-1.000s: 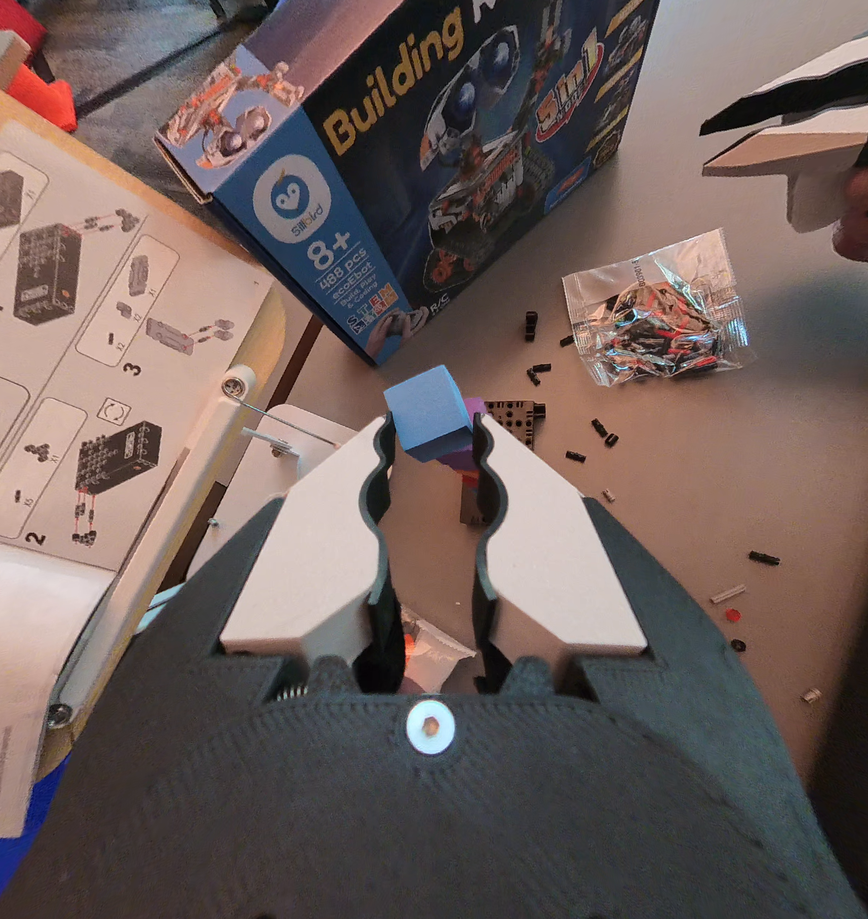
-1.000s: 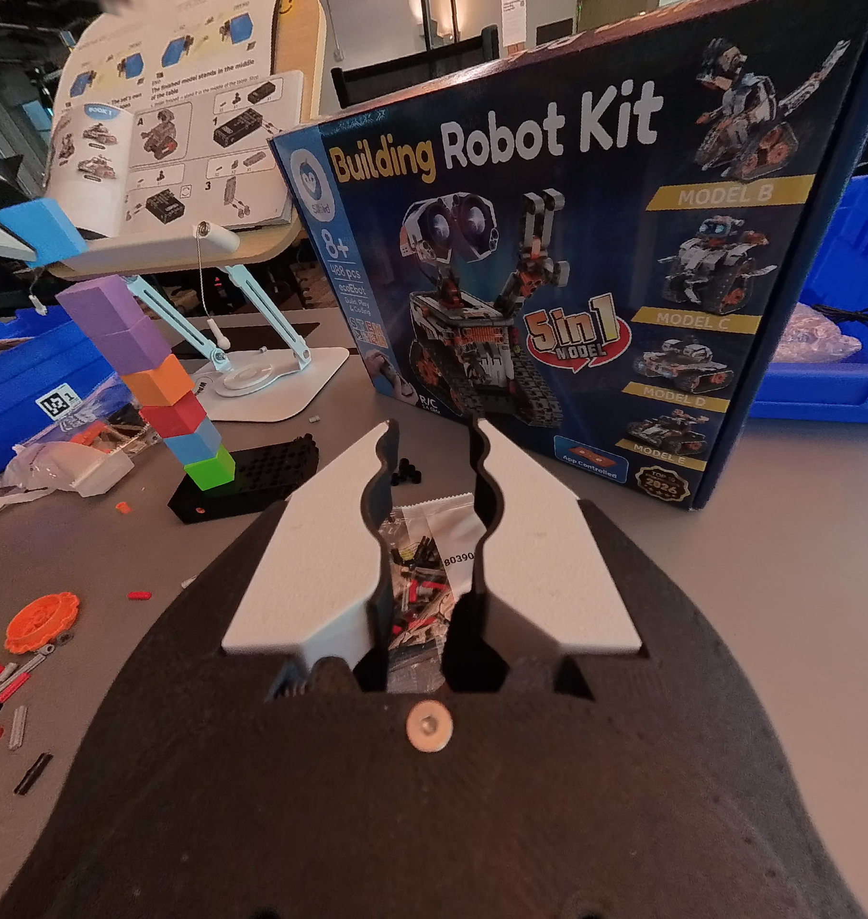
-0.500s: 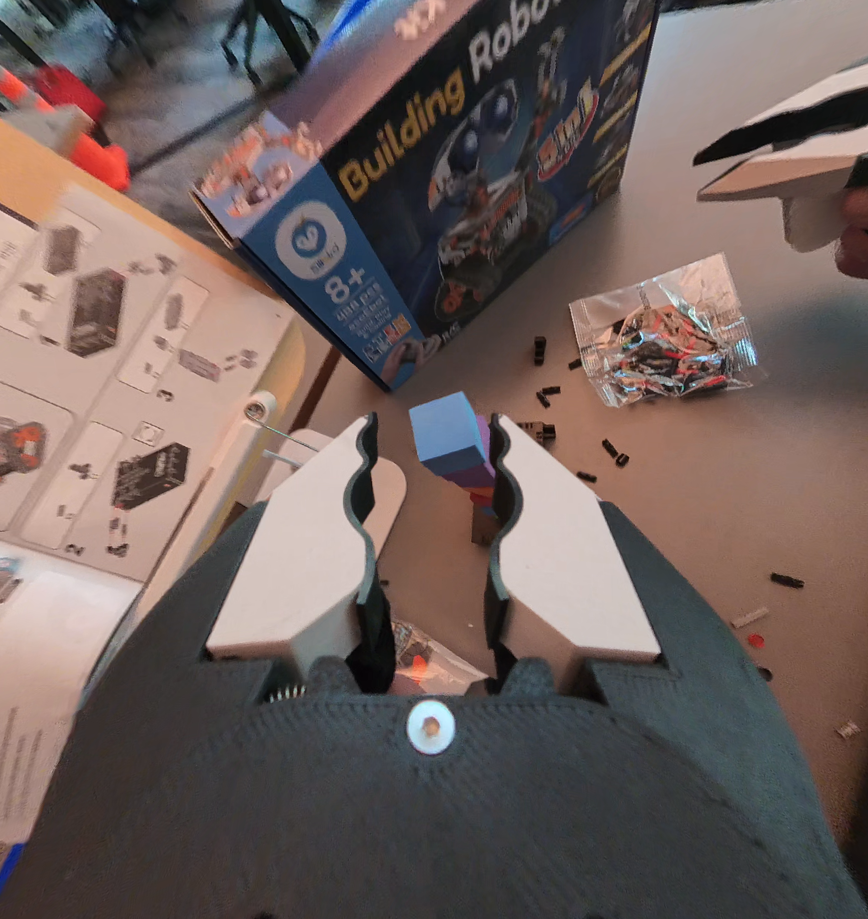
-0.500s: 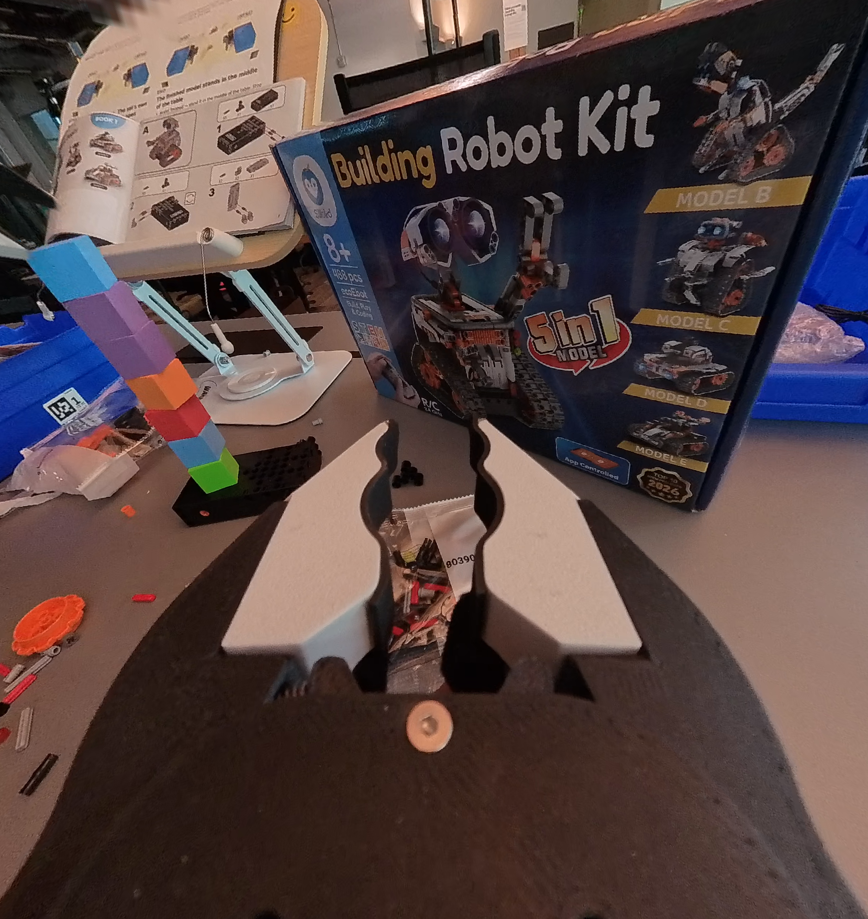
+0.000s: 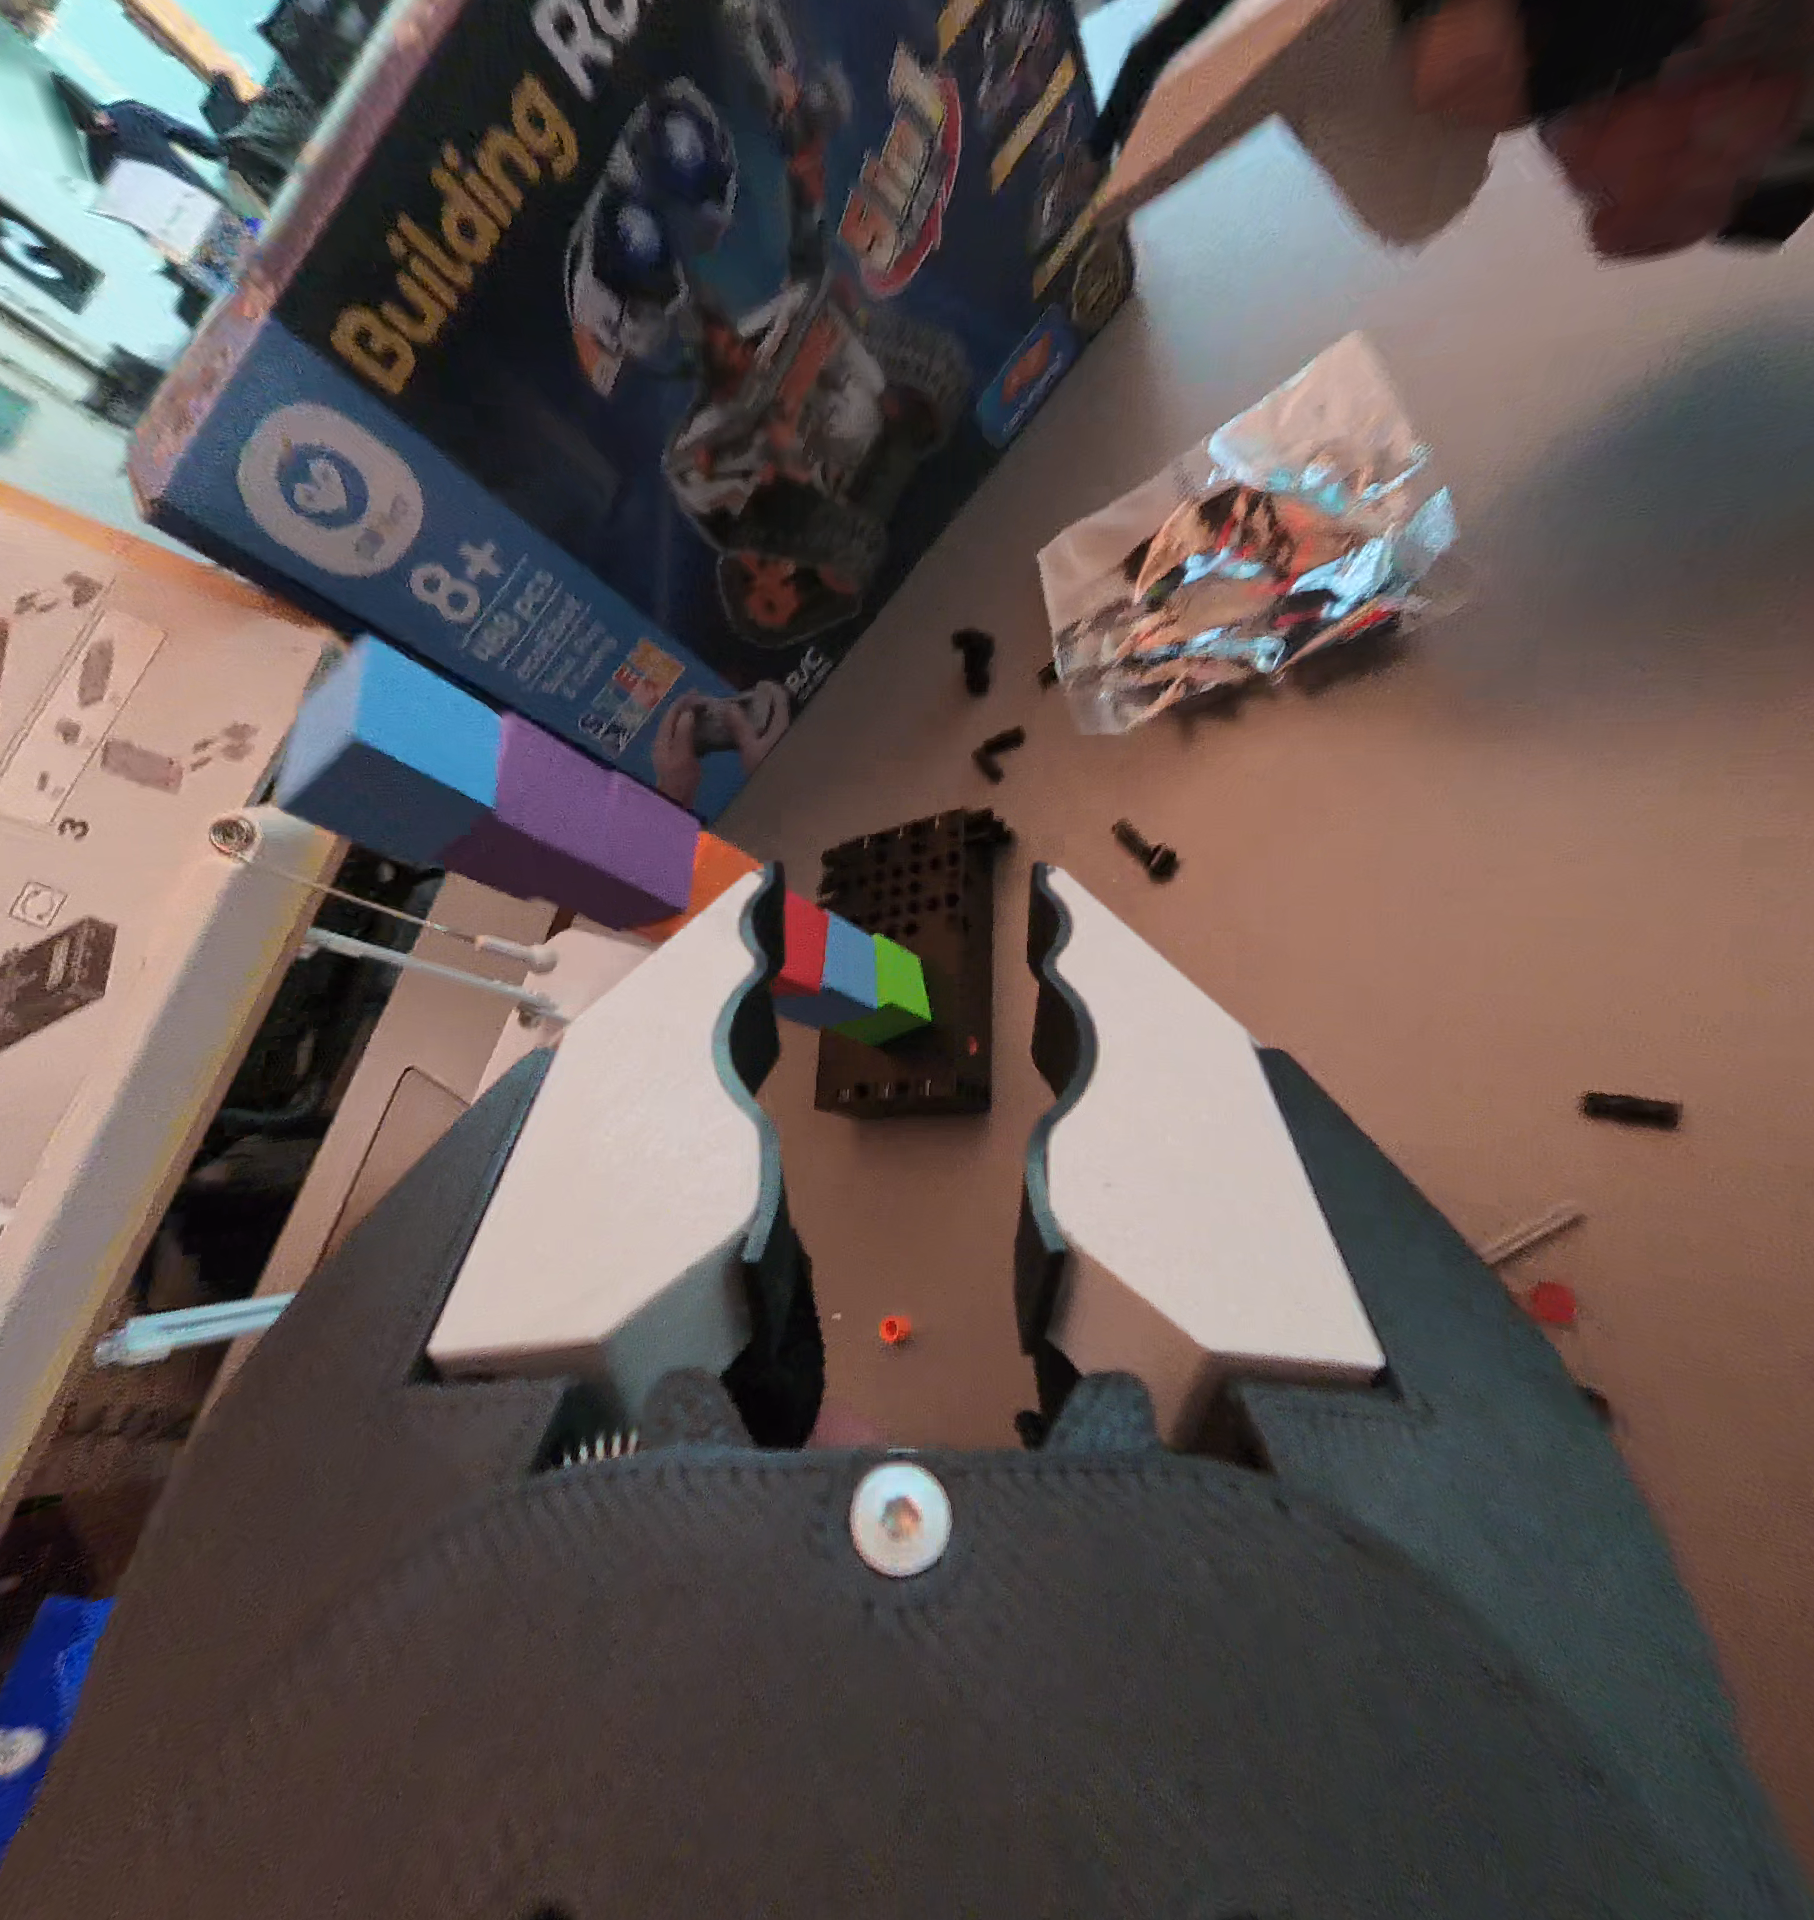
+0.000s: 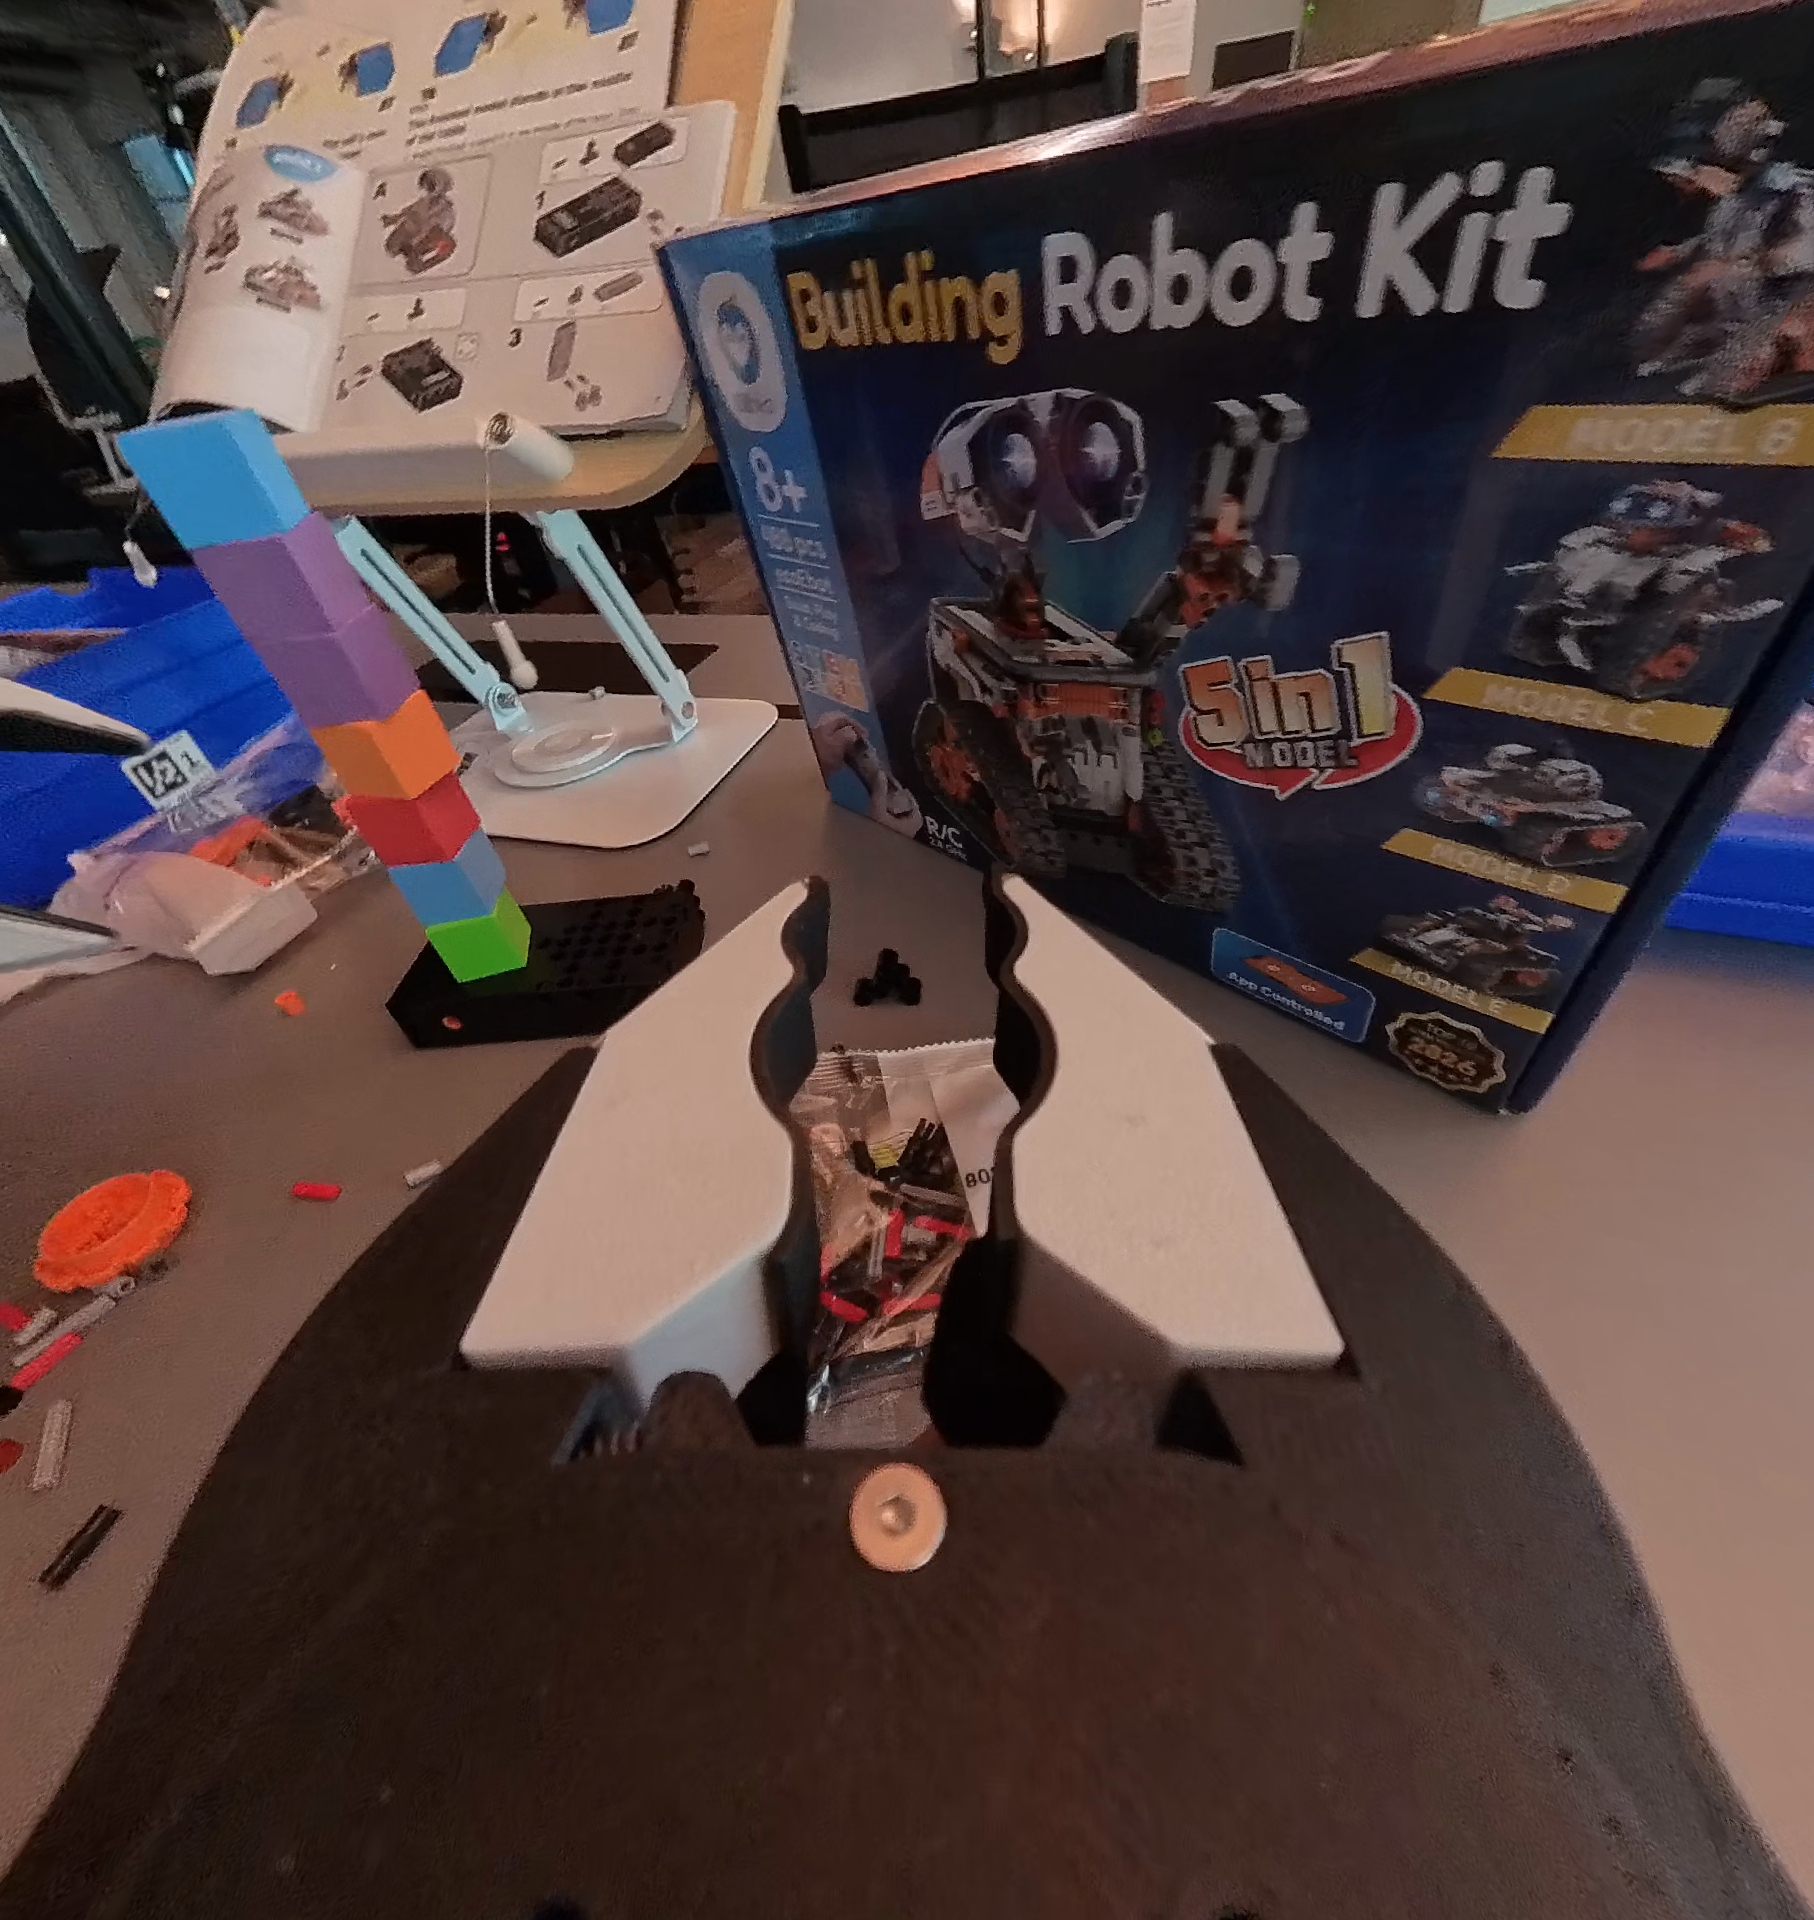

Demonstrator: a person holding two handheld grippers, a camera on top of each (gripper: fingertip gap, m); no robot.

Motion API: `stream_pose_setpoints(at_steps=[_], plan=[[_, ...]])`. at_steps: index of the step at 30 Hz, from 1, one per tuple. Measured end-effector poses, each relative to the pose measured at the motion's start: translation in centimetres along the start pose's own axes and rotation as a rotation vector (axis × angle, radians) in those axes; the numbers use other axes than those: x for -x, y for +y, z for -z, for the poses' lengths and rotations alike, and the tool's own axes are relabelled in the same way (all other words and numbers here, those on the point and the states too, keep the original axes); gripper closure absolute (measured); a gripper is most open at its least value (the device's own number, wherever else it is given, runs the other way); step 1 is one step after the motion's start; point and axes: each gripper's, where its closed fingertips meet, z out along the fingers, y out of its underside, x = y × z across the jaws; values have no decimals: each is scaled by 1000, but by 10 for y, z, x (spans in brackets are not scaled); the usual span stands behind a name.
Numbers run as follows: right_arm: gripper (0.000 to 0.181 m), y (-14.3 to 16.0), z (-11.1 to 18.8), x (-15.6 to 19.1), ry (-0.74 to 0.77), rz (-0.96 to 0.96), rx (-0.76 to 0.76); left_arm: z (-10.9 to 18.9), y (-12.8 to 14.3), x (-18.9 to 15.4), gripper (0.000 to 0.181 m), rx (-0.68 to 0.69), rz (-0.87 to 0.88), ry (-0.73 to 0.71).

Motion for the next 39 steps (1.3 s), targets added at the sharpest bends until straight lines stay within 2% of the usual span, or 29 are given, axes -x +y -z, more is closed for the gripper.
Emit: stream_pose_setpoints(at_steps=[3,8,19,32,39], plan=[[152,2,-3,9,-17,65,17,-12,23,-5,138,20,-13,-54],[150,7,-8,20,-37,138,43,-30,54,-11,137,66,61,-48],[145,38,-26,46,-18,465,194,-32,72,9,134,71,169,-100],[145,37,-26,43,-11,432,186,-33,91,25,139,93,294,-123],[147,36,-24,30,33,389,198,-48,103,46,148,103,430,-113]])
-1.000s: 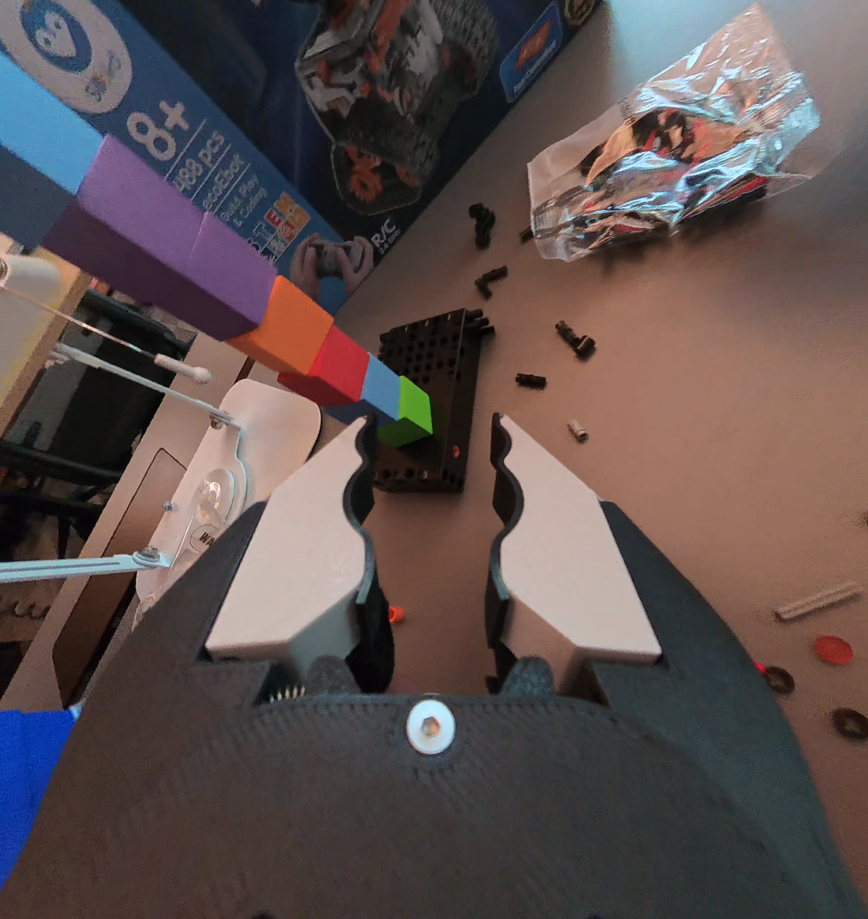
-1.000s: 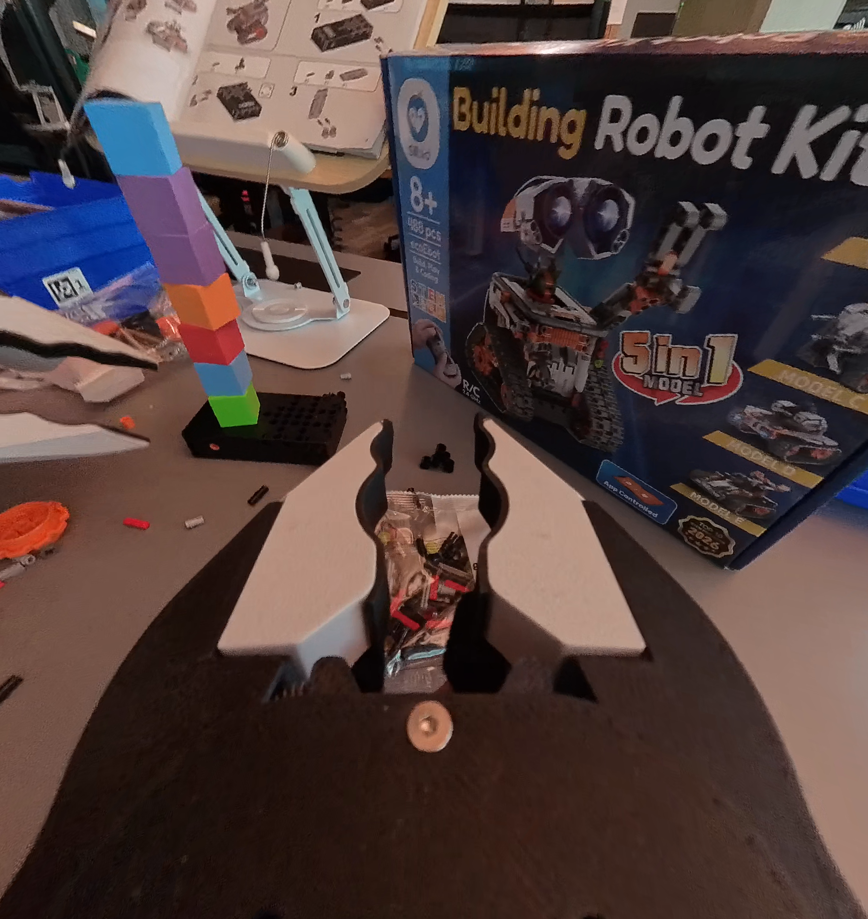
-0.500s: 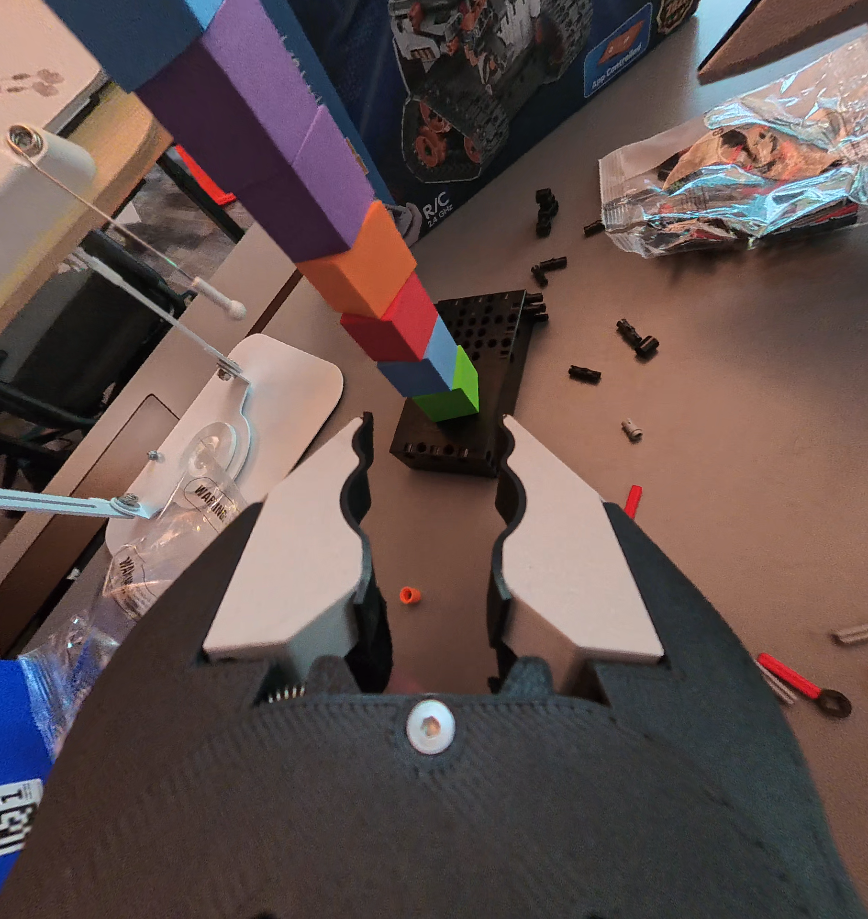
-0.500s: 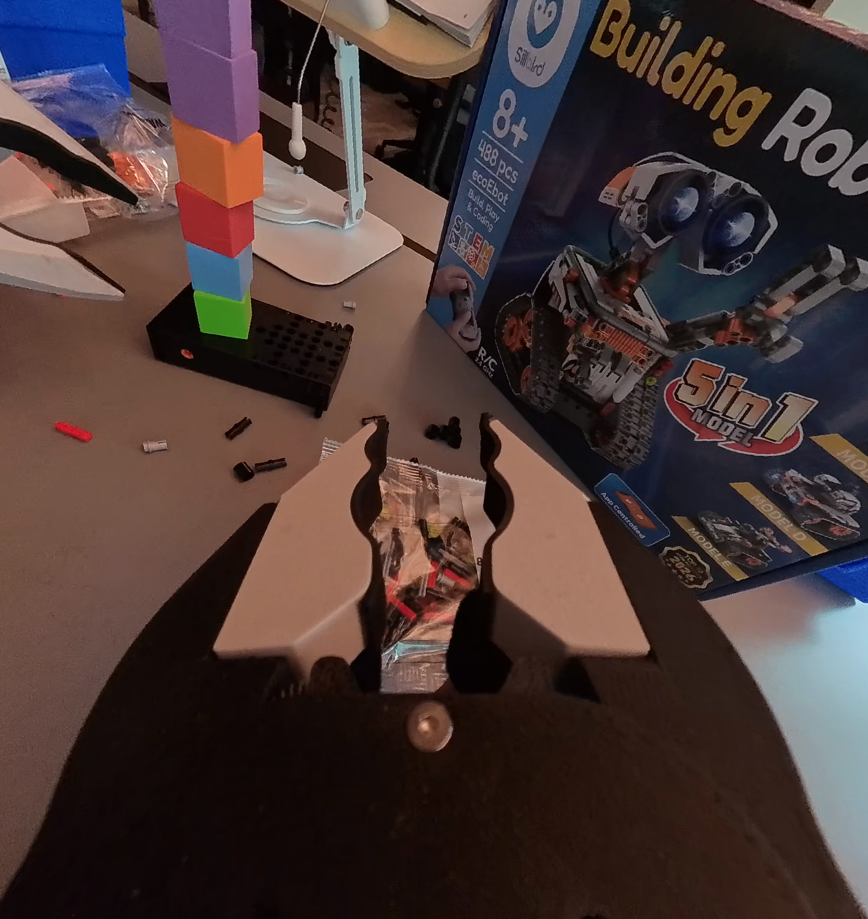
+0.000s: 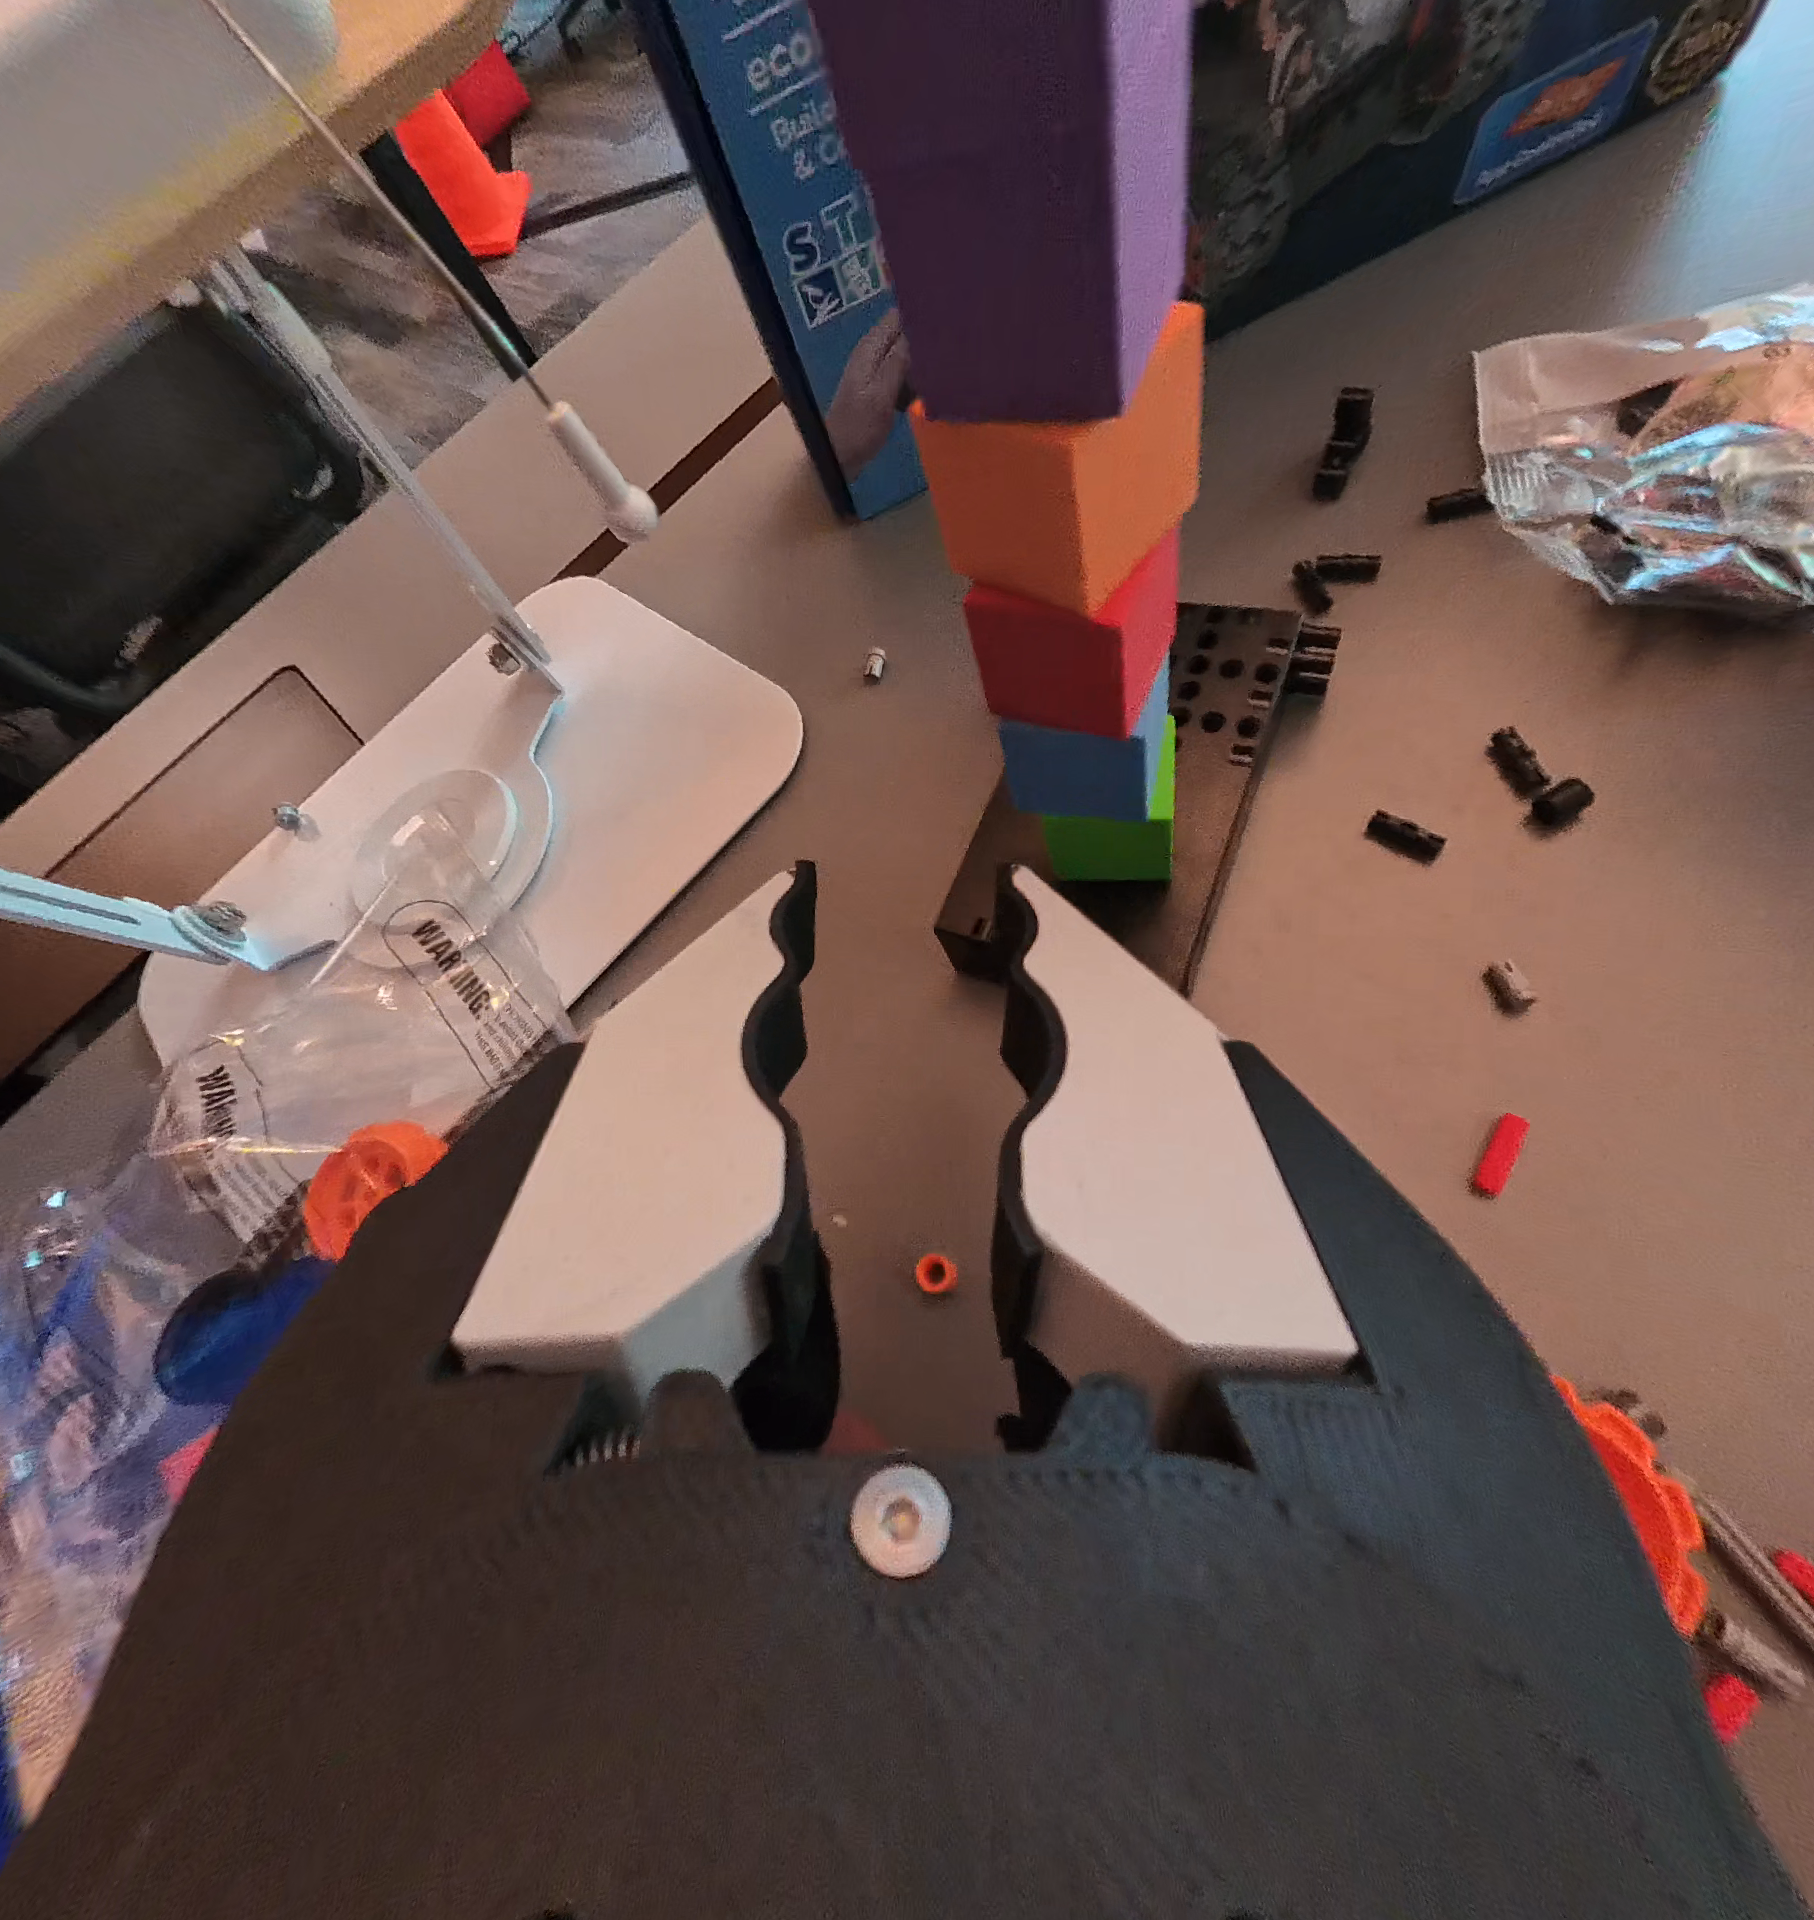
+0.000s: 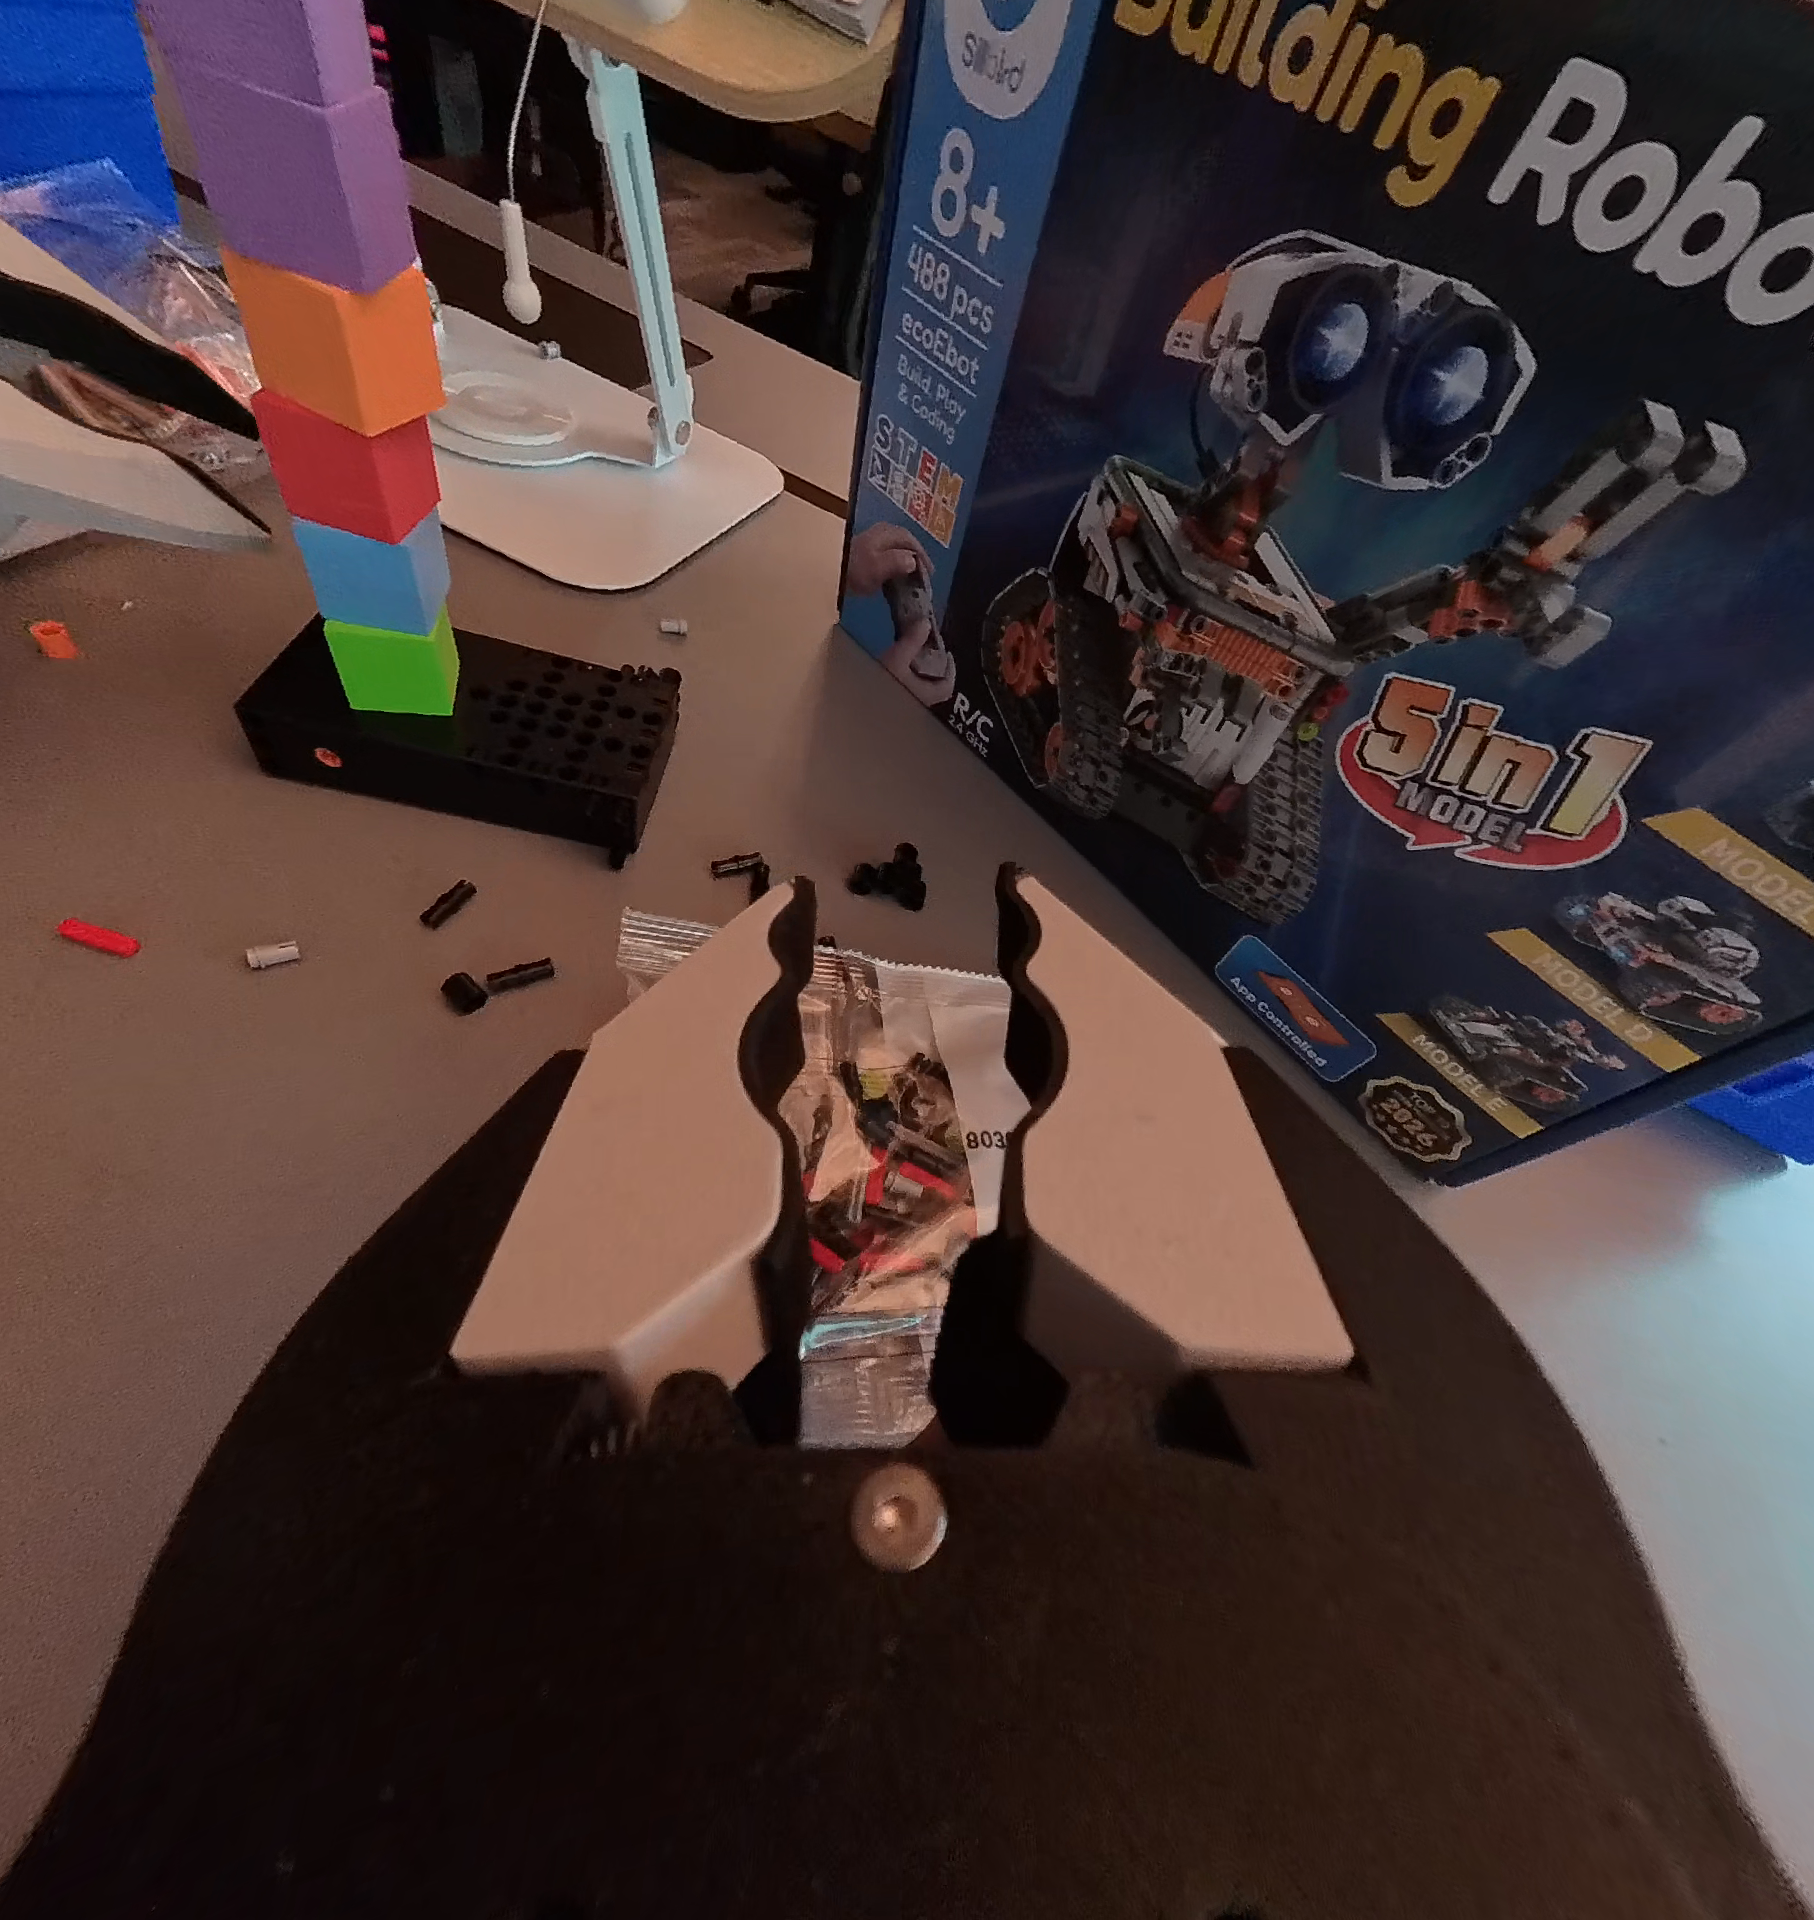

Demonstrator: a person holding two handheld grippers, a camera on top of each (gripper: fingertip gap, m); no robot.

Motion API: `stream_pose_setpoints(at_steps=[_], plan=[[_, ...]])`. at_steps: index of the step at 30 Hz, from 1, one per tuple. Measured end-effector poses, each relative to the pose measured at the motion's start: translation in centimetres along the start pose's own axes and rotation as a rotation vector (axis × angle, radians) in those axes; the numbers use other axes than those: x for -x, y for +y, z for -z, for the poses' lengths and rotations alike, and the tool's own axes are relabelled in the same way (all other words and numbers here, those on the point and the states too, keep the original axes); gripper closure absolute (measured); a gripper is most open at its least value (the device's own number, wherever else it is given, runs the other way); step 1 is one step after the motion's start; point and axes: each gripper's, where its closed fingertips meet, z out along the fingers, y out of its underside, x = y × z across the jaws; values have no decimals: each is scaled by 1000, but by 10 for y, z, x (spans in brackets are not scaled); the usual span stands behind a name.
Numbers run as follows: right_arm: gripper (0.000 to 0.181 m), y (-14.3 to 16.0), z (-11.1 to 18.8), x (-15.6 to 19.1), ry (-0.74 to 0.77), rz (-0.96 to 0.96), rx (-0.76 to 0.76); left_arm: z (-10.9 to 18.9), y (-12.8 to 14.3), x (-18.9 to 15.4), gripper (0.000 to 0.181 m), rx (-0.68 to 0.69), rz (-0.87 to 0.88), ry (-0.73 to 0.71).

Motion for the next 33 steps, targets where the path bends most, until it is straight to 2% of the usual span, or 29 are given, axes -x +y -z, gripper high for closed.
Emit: stream_pose_setpoints(at_steps=[5,12,26,33], plan=[[147,0,1,-3,9,-12,1,-17,1,-6,151,30,-16,-3],[148,3,4,-13,33,-51,0,-31,-12,-25,156,20,-54,18],[148,6,16,-48,128,-193,-31,-25,-20,-26,156,-36,-107,15],[148,5,17,-49,128,-203,-38,-17,-29,-25,143,-75,-86,53]])
